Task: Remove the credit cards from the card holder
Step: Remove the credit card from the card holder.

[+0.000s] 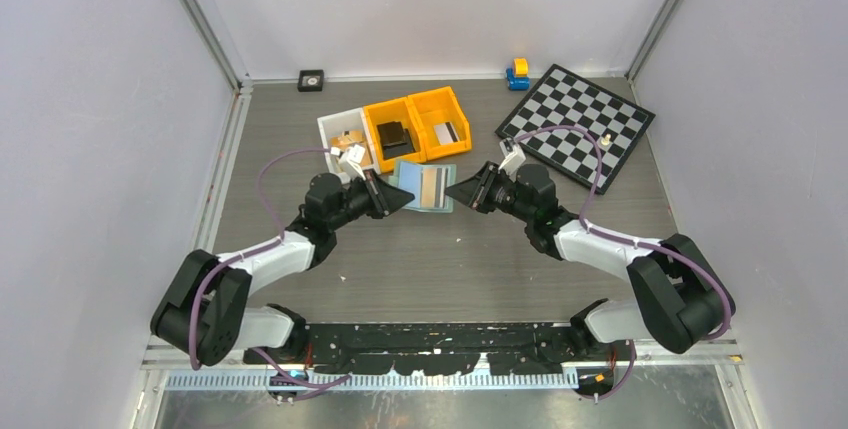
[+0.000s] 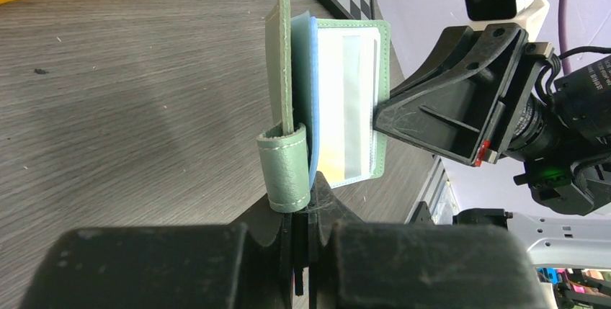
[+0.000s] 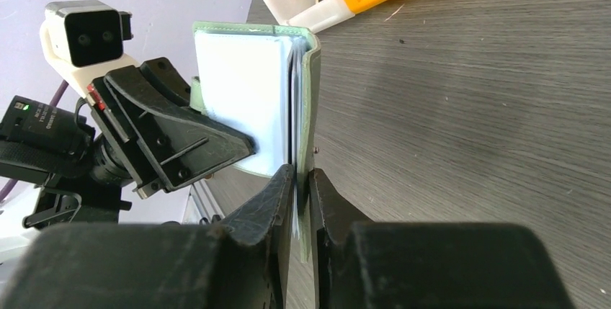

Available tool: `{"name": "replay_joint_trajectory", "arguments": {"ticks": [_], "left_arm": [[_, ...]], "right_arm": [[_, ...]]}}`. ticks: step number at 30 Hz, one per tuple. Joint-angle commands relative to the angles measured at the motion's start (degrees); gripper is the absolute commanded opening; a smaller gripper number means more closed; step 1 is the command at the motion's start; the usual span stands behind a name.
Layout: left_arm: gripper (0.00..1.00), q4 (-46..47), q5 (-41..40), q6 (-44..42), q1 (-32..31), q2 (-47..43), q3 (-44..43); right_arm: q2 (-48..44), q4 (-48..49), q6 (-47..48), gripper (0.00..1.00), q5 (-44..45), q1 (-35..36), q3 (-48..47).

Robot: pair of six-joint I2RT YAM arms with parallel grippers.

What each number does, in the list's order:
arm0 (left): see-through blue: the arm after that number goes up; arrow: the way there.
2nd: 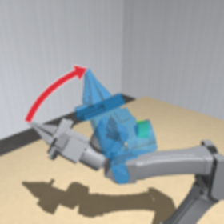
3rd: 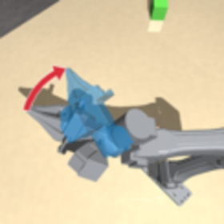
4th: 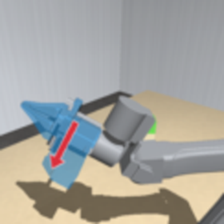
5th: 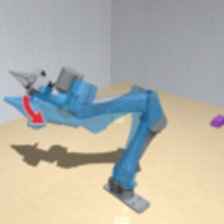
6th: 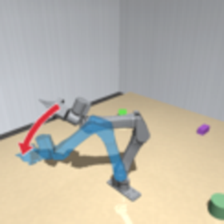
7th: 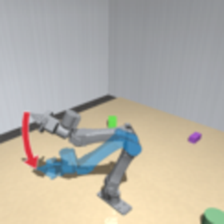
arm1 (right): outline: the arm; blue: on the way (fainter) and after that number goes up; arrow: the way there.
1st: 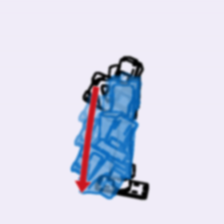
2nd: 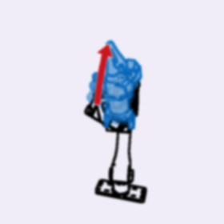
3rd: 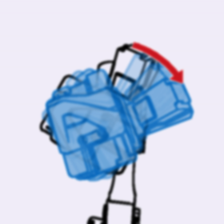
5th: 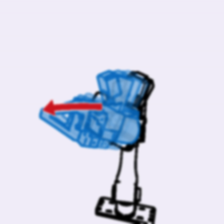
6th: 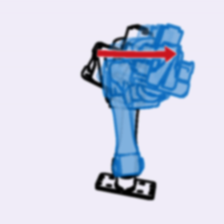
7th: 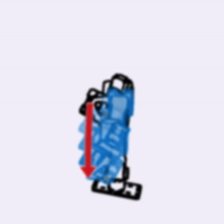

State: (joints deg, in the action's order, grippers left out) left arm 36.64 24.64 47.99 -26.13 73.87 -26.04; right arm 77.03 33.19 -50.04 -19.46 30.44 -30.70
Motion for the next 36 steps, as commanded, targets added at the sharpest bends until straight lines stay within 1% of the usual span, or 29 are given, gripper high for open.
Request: {"name": "replay_joint_trajectory", "arguments": {"ticks": [1,4,7,14,20,26,31,33,34,36], "left_arm": [[0.00,4.1,2.4,0.0,0.0,1.3,-3.0],[0.00,4.9,3.4,0.4,0.0,2.3,-3.4],[0.00,5.0,4.1,0.5,0.0,2.6,-3.7],[0.00,5.5,4.8,1.2,0.0,2.8,-3.9],[0.00,5.8,5.0,1.3,0.0,2.7,-3.7],[0.00,7.5,7.0,0.7,-0.1,1.7,-3.7],[0.00,7.9,7.6,0.7,-0.1,1.7,-3.7],[0.00,8.0,7.8,0.9,-0.1,2.0,-3.9],[0.00,8.3,8.0,1.1,-0.2,2.2,-4.1],[0.00,7.6,7.5,1.1,-0.2,2.3,-4.2]], "right_arm": [[0.2,5.0,-1.0,0.19,-2.7,0.0,-2.1],[0.7,4.2,-0.9,0.19,-2.3,0.1,-2.6],[1.1,1.3,-0.3,0.19,-1.3,0.0,-3.5],[3.4,0.3,-0.5,0.21,-1.8,0.1,-4.7],[5.6,1.6,-1.1,0.23,-3.1,0.3,-5.1],[6.0,1.3,-0.4,0.30,-2.9,0.3,-5.1],[5.7,1.1,-0.2,0.32,-3.0,0.3,-5.2],[5.8,1.1,-0.3,0.34,-3.1,0.3,-5.3],[5.8,1.2,-0.5,0.37,-3.1,0.3,-5.2],[5.7,1.6,-0.8,0.39,-3.3,0.3,-5.2]]}}
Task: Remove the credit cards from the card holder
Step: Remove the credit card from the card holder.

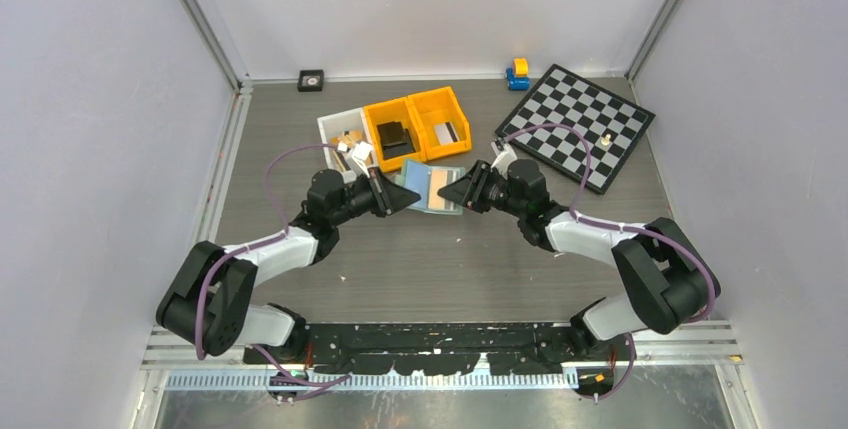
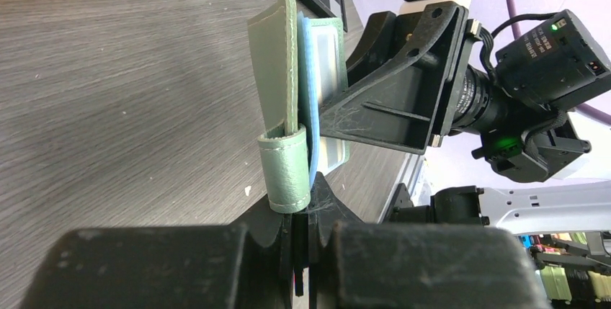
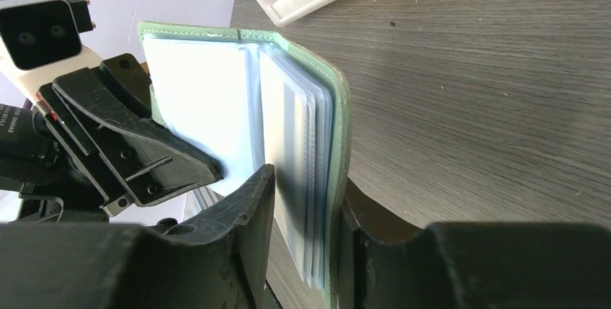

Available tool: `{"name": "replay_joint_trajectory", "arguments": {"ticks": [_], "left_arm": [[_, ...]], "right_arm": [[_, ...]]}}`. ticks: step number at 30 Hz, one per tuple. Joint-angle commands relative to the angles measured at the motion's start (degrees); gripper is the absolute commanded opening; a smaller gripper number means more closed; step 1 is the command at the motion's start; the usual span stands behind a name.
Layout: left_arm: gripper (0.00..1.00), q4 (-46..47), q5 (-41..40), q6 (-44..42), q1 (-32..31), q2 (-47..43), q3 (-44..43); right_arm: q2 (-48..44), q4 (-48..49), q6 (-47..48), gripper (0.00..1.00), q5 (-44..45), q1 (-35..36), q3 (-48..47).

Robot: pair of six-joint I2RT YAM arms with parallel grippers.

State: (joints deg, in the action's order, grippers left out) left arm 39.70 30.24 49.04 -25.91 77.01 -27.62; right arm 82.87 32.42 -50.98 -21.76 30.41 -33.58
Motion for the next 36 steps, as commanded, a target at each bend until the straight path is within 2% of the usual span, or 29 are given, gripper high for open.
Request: {"name": "replay_joint_trajectory", "arguments": {"ticks": [1,4,10,13,17,22,24,27,29,31,34,36], "left_arm": [[0.00,3.2,1.1,-0.1,-0.5,-0.9,-2.8],[0.00,-2.7,-2.6,-1.5,-0.4,-1.0,-3.4],[0.00,-7.3,-5.0,-2.1,-0.4,-0.6,-4.5],[0.00,-6.3,-4.4,-2.0,-0.4,-0.1,-4.4],[0.02,-4.6,-3.0,-1.6,-0.4,0.4,-4.3],[0.50,-1.0,0.1,0.2,-0.4,2.9,-4.5],[0.59,-0.1,1.3,0.9,-0.4,4.7,-5.0],[0.65,3.7,3.5,3.0,-0.4,7.6,-5.4],[0.65,6.8,5.0,4.6,-0.4,9.5,-5.4],[0.61,9.2,5.9,5.7,-0.4,10.3,-5.3],[0.38,10.1,6.3,5.9,-0.4,10.1,-5.2],[0.21,9.7,5.7,5.5,-0.3,9.3,-4.8]], "right_arm": [[-0.2,2.8,0.0,0.39,-1.0,0.3,-2.0],[-1.3,3.1,-0.2,0.38,-0.5,0.3,-1.4],[-4.2,2.8,0.4,0.38,1.5,0.3,-0.1],[-4.7,1.9,0.7,0.19,2.1,0.3,-0.2],[-3.8,2.0,0.2,0.05,1.3,0.3,-0.7],[-3.1,6.4,-2.0,0.01,-1.1,0.3,0.2],[-3.4,8.8,-3.0,0.01,-2.0,0.3,0.8],[-4.0,10.8,-3.7,0.01,-2.6,0.3,1.6],[-4.3,11.2,-3.8,0.00,-2.8,0.3,1.7],[-4.0,11.6,-4.1,0.00,-3.3,0.3,1.6],[-3.1,12.8,-4.6,0.02,-4.0,0.3,1.5],[-3.2,12.9,-4.7,0.12,-3.6,0.3,1.6]]}}
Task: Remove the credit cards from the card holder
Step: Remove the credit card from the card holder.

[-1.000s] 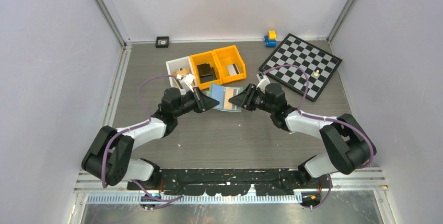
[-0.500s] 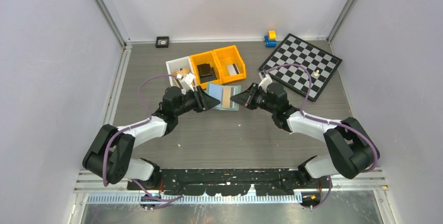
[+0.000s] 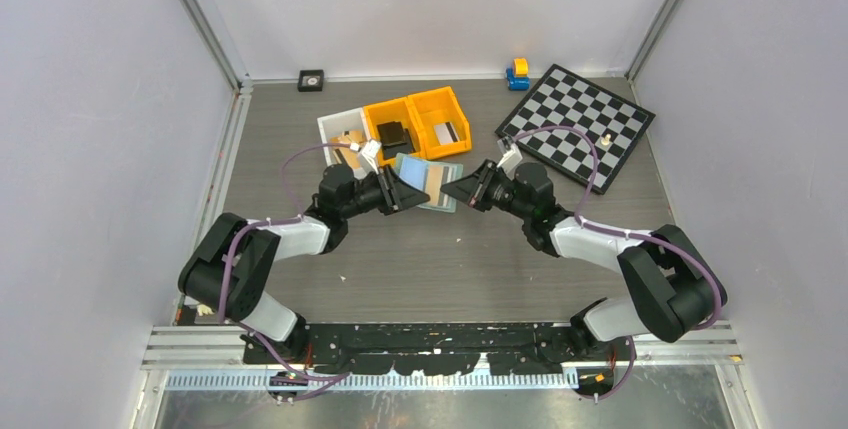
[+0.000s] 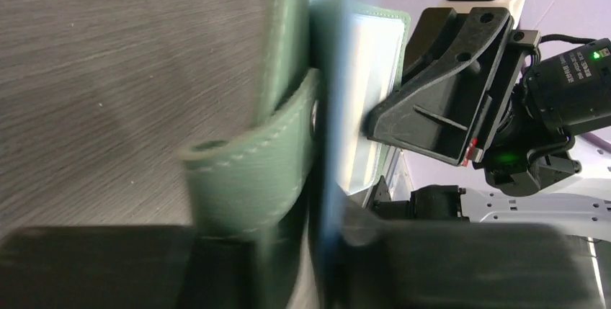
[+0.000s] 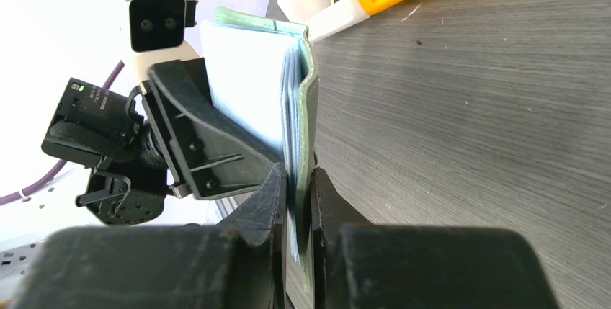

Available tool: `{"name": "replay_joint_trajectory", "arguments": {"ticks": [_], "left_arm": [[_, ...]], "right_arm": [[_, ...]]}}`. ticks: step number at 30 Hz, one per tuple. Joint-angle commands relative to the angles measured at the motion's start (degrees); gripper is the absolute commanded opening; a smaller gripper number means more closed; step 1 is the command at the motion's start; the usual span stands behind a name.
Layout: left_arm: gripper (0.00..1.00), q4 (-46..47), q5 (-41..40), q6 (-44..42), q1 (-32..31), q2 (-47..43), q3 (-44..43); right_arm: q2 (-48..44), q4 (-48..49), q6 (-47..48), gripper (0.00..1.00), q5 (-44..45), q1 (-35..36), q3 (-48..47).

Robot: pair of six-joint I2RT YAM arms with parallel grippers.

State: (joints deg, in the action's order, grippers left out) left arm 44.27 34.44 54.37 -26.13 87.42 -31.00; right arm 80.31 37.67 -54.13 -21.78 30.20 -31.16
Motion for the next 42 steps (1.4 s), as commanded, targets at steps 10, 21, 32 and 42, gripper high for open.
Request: {"name": "replay_joint_trajectory", "arguments": {"ticks": [10,21,32,42], "left_arm": [[0.00,1.8,-2.4,-1.0,1.4,-6.2,0.9],[0.00,2.3,-2.1,0.2,2.4,-4.6,0.8],[0.00,4.0,-1.5,1.0,2.8,-4.5,1.3],[0.00,5.7,-0.2,1.1,2.8,-5.1,1.5]], "right_arm": [[-4.3,5.3,-0.4,0.38,0.6,0.6,1.1],[-6.4,6.7,-0.2,0.40,1.4,0.6,2.5],[-5.3,7.3,-0.1,0.19,0.7,0.5,2.1],[-3.0,-3.5,2.5,0.14,3.0,0.6,-2.0]]}}
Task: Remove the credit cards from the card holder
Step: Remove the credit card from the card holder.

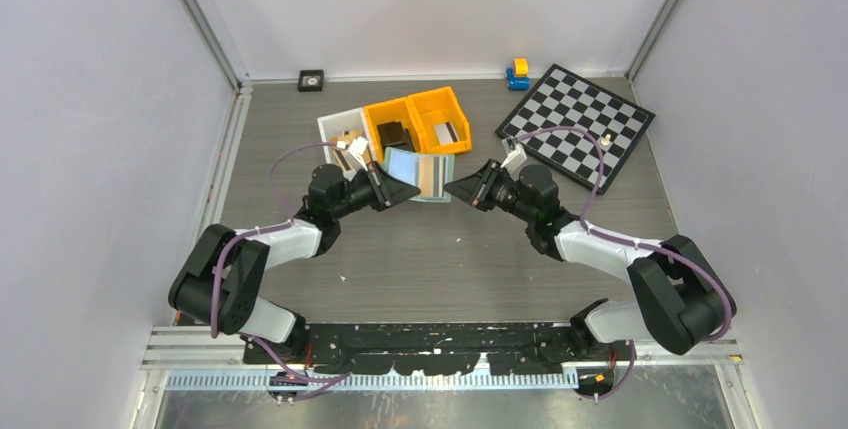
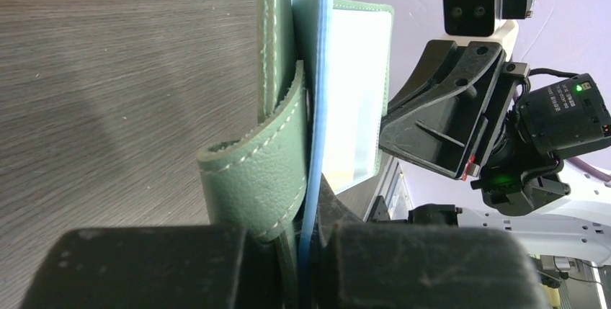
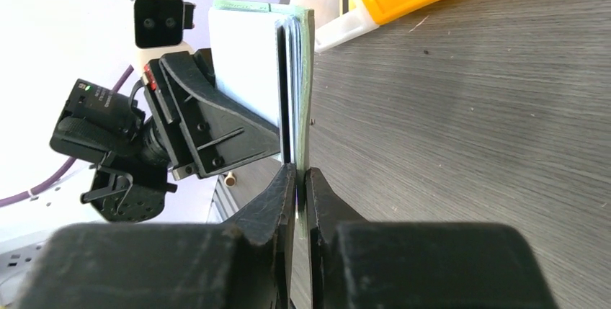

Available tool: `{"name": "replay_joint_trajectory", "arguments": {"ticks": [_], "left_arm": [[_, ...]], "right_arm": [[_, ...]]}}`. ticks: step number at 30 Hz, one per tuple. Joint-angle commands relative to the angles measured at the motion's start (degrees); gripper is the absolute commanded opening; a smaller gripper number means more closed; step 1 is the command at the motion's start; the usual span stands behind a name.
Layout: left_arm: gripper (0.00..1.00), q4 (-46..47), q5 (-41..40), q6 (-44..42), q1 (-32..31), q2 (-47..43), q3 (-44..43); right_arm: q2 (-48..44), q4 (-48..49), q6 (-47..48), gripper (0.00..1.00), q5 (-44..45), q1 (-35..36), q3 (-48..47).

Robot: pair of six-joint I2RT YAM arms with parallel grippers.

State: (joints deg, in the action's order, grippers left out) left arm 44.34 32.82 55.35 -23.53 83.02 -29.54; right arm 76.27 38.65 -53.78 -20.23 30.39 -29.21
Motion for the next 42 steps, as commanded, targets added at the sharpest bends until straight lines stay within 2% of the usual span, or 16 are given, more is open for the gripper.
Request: {"name": "replay_joint_trajectory", "arguments": {"ticks": [1,7,13,18,23,25,28,30,32,36,37,38,42], "left_arm": [[0.00,5.6,1.3,0.0,0.2,-1.0,0.0],[0.00,4.1,1.1,-1.4,-0.4,-1.3,-0.5],[0.00,-3.1,-0.9,-5.2,-1.4,-2.5,-2.1],[0.00,-6.5,-1.7,-6.1,-1.6,-2.4,-3.0],[0.00,-4.4,2.0,-4.5,-2.4,1.5,-5.1],[0.04,-3.2,3.2,-3.9,-2.8,2.7,-5.7],[0.10,-2.6,3.6,-3.9,-3.1,2.8,-5.8],[0.17,-2.6,3.4,-4.0,-3.1,2.4,-5.6],[0.29,-3.0,2.9,-4.2,-3.1,1.9,-5.5],[0.64,-5.4,0.4,-5.4,-3.1,-0.3,-4.5],[0.78,-5.9,-0.1,-6.0,-3.1,-0.9,-4.2],[0.85,-6.2,-0.2,-6.8,-3.3,-1.3,-4.1],[0.93,-12.4,-1.8,-10.5,-5.1,-0.4,-7.0]], "right_arm": [[1.5,-5.0,2.4,0.16,1.4,0.3,-4.4],[3.7,-7.7,3.0,0.26,1.2,0.4,-6.2],[4.7,-6.5,2.6,0.33,-0.5,0.5,-6.4],[4.8,-2.8,1.5,0.46,-2.0,0.5,-5.5],[5.3,-0.2,0.7,0.46,-3.7,0.5,-5.3],[5.7,-0.8,0.8,0.46,-3.8,0.7,-5.7],[6.6,-4.1,1.4,0.32,-3.0,0.7,-7.1],[7.0,-5.9,1.7,0.17,-2.2,0.7,-7.6],[7.0,-6.8,1.9,0.09,-1.4,0.7,-7.8],[5.2,-15.2,4.6,0.01,4.1,0.7,-9.0],[4.8,-16.4,5.3,0.01,5.0,0.7,-9.1],[4.6,-17.1,5.8,0.01,5.4,0.8,-9.4],[5.3,-20.0,8.4,0.01,7.1,3.0,-11.6]]}}
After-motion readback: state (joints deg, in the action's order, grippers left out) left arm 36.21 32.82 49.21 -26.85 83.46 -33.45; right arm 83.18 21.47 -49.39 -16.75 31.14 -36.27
